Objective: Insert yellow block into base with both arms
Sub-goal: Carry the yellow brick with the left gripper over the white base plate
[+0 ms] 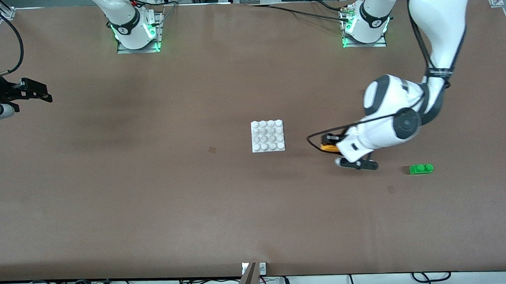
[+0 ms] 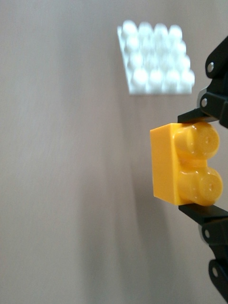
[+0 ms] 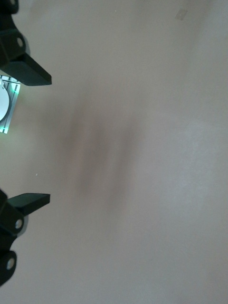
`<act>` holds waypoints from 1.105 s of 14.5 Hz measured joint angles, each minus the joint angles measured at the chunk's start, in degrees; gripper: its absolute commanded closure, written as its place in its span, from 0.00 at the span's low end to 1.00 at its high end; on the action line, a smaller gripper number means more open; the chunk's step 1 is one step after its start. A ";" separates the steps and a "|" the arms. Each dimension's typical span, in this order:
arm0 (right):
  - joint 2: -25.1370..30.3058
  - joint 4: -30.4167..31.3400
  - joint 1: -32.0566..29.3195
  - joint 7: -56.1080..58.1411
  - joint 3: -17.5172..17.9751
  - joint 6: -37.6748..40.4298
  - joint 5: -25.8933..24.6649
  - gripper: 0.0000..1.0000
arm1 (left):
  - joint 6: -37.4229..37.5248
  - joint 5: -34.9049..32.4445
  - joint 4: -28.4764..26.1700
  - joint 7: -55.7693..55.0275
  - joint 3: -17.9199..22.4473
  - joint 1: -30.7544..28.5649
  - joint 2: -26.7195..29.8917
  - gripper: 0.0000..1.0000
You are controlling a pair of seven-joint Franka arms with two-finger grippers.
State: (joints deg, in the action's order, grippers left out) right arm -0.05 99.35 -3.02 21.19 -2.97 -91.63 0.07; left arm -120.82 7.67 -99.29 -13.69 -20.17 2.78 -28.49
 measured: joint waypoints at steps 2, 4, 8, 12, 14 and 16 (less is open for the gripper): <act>2.79 -0.22 0.78 -0.28 -0.33 -0.19 0.00 0.00 | -0.02 -0.01 1.59 -5.73 -0.51 4.42 -0.61 0.44; 5.80 -0.23 0.75 -0.30 -0.82 -0.24 0.00 0.00 | -0.10 -1.24 3.58 -8.88 -0.55 8.49 -1.05 0.44; 6.80 -0.08 0.74 -1.10 -1.75 0.45 0.11 0.00 | 0.25 -6.83 6.71 -13.21 -0.87 10.83 0.57 0.44; 6.22 -0.32 0.89 -5.59 -4.21 1.11 1.42 0.00 | -1.27 -6.46 6.28 -14.19 -0.86 10.90 -0.72 0.46; 4.86 -2.20 1.75 -6.24 -4.22 1.11 1.52 0.00 | -5.27 -4.48 6.08 -14.37 -0.85 11.00 -4.13 0.47; 3.49 -3.39 2.38 -7.18 -4.22 1.25 1.52 0.00 | -8.14 -3.75 6.05 -14.38 -0.86 11.39 -7.76 0.48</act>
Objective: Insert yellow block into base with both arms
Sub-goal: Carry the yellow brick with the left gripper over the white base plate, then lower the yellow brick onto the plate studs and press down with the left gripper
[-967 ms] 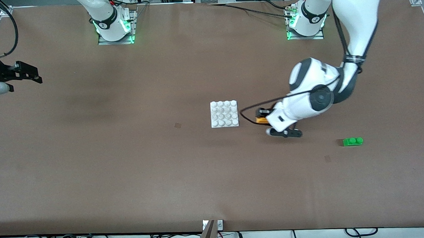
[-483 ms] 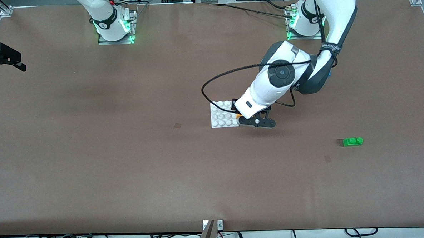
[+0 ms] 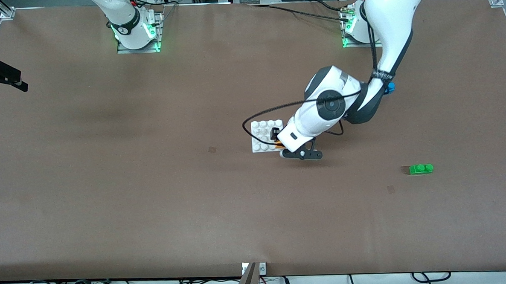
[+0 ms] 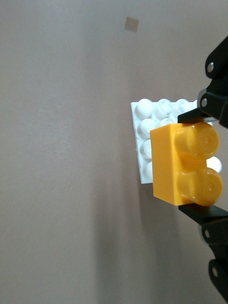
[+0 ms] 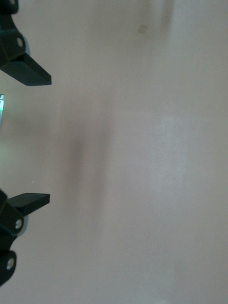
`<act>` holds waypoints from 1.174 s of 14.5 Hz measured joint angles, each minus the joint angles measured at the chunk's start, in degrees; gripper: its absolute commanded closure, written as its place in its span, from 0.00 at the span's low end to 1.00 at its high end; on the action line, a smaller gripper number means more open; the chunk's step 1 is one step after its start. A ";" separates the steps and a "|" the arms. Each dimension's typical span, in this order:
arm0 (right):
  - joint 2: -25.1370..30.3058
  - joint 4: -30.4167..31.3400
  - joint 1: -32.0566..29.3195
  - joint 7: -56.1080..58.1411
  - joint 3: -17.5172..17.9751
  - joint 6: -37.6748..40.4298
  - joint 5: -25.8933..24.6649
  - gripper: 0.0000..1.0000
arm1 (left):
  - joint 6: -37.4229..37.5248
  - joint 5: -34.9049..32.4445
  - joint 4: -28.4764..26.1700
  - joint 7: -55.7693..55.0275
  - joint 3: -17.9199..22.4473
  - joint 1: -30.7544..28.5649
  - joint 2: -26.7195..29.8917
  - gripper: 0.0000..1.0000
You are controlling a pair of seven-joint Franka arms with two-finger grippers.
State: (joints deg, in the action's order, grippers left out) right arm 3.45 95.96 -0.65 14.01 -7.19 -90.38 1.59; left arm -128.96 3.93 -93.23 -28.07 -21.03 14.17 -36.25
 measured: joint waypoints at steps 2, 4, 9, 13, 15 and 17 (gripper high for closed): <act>-0.58 -0.26 0.09 -0.53 0.00 0.28 0.00 0.00 | -0.85 0.26 0.07 -0.02 -0.07 0.78 -2.41 0.48; -0.71 -0.48 0.24 -0.60 0.00 0.44 0.00 0.00 | -0.92 0.34 0.08 -0.10 -0.13 2.66 -3.16 0.48; -0.72 -0.84 0.66 -0.69 0.02 0.14 -0.01 0.00 | -0.80 0.33 -0.04 -0.73 -0.13 6.01 -3.09 0.50; -1.02 -0.70 0.74 -0.92 0.02 -2.76 -0.01 0.00 | -0.79 -1.13 -2.13 -0.68 -0.08 6.07 -1.26 0.50; -1.10 -0.68 1.02 -3.96 0.08 -2.79 0.00 0.00 | -0.80 -1.77 -3.08 -0.70 -0.05 6.07 -0.63 0.50; -1.14 -0.67 1.99 -7.55 0.16 -2.79 0.00 0.00 | -0.93 -2.22 -3.70 -0.71 -0.05 6.11 -0.68 0.51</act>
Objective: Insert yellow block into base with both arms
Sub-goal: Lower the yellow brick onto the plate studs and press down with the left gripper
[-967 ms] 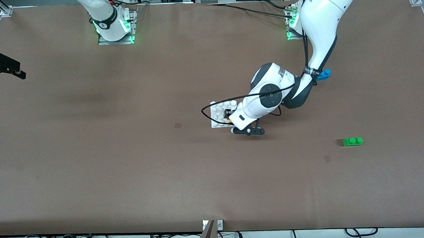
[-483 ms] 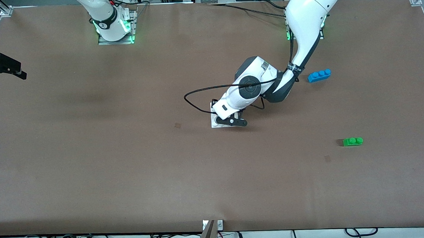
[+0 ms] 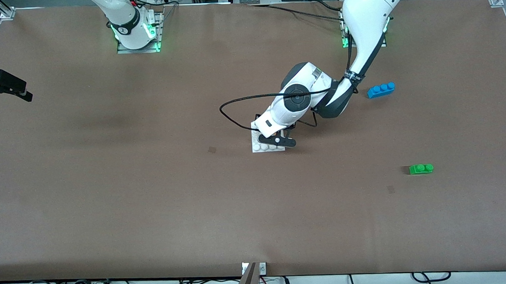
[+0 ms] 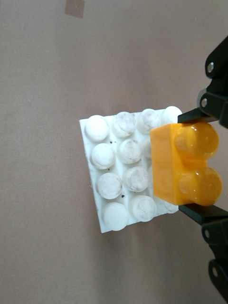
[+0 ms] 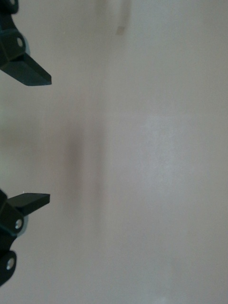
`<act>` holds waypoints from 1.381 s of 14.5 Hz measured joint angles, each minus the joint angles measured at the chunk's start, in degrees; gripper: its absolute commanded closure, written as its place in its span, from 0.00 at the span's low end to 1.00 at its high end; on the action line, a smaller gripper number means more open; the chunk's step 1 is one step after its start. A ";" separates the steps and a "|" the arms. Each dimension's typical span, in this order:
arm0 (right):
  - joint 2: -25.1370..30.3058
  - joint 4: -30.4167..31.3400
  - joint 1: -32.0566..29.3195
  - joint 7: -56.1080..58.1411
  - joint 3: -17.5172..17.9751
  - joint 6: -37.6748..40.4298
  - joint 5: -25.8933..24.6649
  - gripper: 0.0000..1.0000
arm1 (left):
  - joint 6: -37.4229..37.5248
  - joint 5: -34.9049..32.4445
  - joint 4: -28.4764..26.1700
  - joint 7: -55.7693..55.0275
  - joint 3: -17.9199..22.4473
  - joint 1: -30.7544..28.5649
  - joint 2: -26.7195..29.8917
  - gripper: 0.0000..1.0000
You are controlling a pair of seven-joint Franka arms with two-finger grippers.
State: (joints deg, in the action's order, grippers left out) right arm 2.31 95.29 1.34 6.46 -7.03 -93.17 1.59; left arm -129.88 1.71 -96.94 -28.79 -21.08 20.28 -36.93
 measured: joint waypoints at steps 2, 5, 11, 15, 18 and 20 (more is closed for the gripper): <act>-0.01 0.00 0.53 -1.17 0.02 0.00 0.00 0.00 | -0.14 -0.26 -0.55 -0.25 0.01 0.14 -0.27 0.51; -0.02 0.00 0.52 -1.46 -0.03 0.00 0.00 0.00 | -0.33 -0.32 -0.75 -2.14 0.45 1.25 -0.68 0.51; -0.13 0.00 0.52 -1.54 -0.03 0.00 0.00 0.00 | -0.85 -0.33 -0.65 -2.99 2.15 2.98 -1.14 0.51; -0.14 0.00 0.52 -1.59 -0.03 0.00 0.00 0.00 | -1.16 -0.33 -0.30 -3.35 2.72 3.03 -1.14 0.53; -0.14 0.00 0.52 -1.62 -0.03 0.00 0.00 0.00 | -2.13 -0.33 -0.06 -6.05 4.44 4.96 -1.17 0.53; -0.15 0.00 0.52 -1.64 -0.03 0.00 0.00 0.00 | -2.53 -0.33 -0.02 -6.68 5.55 6.31 -1.23 0.53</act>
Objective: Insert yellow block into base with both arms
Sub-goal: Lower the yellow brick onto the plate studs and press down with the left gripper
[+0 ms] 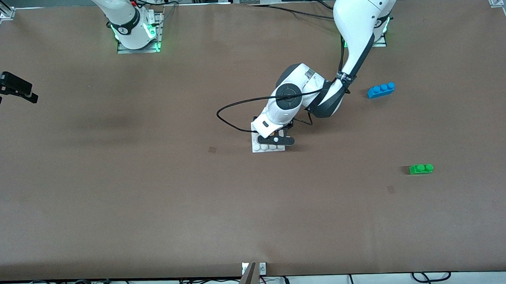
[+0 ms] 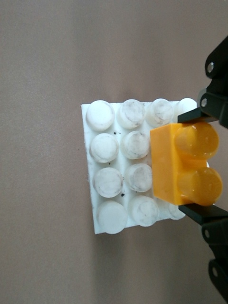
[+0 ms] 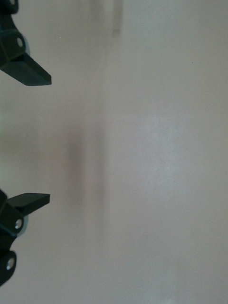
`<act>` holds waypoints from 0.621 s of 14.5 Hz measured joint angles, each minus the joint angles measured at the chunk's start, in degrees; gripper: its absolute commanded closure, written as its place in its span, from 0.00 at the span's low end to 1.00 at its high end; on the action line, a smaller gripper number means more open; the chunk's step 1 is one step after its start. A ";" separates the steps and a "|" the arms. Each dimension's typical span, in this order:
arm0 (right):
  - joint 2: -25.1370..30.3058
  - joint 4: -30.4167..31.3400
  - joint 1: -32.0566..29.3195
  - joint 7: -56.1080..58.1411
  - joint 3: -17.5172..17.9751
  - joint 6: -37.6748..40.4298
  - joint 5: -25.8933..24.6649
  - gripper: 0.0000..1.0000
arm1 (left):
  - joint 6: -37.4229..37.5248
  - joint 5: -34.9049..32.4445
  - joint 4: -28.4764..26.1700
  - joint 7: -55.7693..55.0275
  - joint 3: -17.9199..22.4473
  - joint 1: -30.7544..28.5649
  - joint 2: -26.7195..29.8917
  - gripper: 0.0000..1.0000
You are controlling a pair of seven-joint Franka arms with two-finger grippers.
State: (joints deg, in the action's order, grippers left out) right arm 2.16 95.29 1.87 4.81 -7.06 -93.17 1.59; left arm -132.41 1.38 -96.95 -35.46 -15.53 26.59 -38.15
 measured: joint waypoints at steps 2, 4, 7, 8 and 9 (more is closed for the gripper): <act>0.00 0.00 0.00 -0.02 0.00 0.00 0.00 0.00 | 0.00 0.00 0.07 -0.07 0.27 0.29 0.00 0.53; 0.00 0.00 0.00 -0.03 0.00 0.00 0.00 0.00 | 0.01 0.00 0.10 -0.09 0.40 0.43 0.00 0.53; 0.00 0.00 0.00 -0.04 0.00 0.00 0.00 0.00 | 0.02 0.00 0.11 -0.07 0.51 0.54 0.01 0.53; -0.01 0.00 0.00 -0.04 0.00 0.00 0.00 0.00 | 0.02 0.00 0.11 -0.06 0.54 0.57 0.01 0.53; -0.01 0.00 0.00 -0.04 0.00 0.00 0.00 0.00 | 0.02 0.00 0.11 -0.05 0.56 0.59 0.01 0.53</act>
State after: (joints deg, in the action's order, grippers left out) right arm 2.15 95.29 1.87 4.77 -7.06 -93.17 1.59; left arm -132.39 1.38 -96.84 -35.52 -14.97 27.18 -38.15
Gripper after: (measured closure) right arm 0.000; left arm 0.308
